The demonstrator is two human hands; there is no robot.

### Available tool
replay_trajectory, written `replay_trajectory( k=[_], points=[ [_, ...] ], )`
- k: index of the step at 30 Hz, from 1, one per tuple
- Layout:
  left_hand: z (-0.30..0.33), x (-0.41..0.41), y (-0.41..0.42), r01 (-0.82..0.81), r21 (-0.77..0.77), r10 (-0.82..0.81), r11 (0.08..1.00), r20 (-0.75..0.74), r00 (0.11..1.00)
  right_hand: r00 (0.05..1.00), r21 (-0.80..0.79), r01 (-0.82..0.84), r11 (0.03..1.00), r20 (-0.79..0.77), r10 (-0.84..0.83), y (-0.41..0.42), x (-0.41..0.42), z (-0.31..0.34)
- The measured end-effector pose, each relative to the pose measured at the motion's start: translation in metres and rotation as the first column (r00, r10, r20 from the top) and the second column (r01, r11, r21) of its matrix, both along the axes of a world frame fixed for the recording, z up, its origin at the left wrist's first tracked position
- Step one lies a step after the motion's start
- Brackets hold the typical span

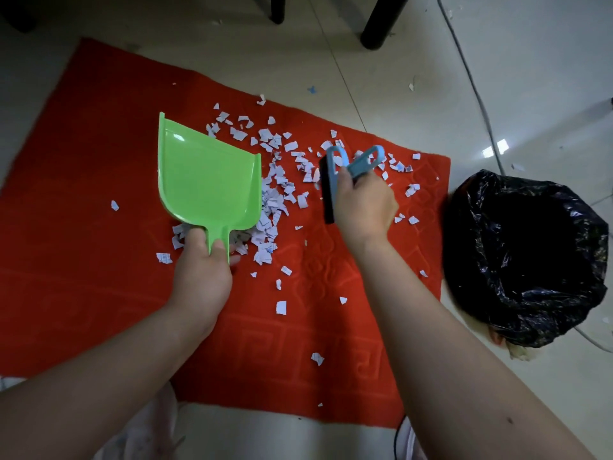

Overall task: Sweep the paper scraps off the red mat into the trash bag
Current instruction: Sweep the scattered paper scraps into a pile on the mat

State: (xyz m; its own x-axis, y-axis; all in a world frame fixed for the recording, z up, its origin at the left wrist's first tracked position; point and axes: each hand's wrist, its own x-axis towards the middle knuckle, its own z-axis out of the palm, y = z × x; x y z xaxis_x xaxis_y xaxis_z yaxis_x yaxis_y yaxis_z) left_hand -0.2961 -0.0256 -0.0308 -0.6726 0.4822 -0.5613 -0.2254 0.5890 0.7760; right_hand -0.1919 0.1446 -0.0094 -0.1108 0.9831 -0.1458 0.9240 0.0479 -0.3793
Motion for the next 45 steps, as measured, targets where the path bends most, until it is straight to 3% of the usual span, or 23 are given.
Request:
replay_trajectory(
  k=[5, 10, 17, 21, 24, 35, 41, 45],
  points=[
    [-0.001, -0.001, -0.001, -0.015, -0.012, 0.015, 1.0, -0.002, 1.0, 0.993, -0.084, -0.077, 0.993, 0.087, 0.085, -0.013, -0.015, -0.002],
    [-0.003, -0.006, -0.003, -0.026, -0.021, 0.025, 0.999, -0.049, 0.998, 0.967, -0.149, -0.249, 0.957, 0.02, 0.255, -0.035, -0.036, -0.005],
    [0.001, -0.012, -0.005, -0.089, 0.001, 0.089, 0.996, -0.029, 0.996, 0.988, -0.019, -0.152, 0.988, 0.015, 0.153, -0.012, -0.022, 0.006],
    [0.005, -0.008, -0.003, -0.091, 0.015, 0.092, 0.996, -0.033, 0.995, 0.961, -0.083, -0.259, 0.962, 0.079, 0.265, -0.027, -0.04, 0.002],
    [0.003, -0.007, -0.003, -0.064, 0.025, 0.065, 0.998, -0.058, 0.996, 0.953, -0.118, -0.299, 0.947, 0.018, 0.303, -0.04, -0.049, -0.002],
    [0.01, -0.001, 0.003, -0.033, -0.027, 0.032, 0.999, -0.05, 0.998, 0.985, 0.001, 0.0, 1.0, -0.174, 0.0, -0.009, 0.017, 0.019],
    [0.017, 0.021, 0.021, 0.142, -0.065, -0.143, 0.988, -0.003, 0.99, 0.991, -0.057, 0.096, 0.994, -0.093, -0.101, 0.024, 0.064, 0.011],
    [0.021, 0.029, 0.036, 0.298, -0.144, -0.3, 0.944, 0.011, 0.954, 0.983, 0.059, 0.162, 0.985, 0.081, -0.166, 0.055, 0.095, 0.01]
  ],
)
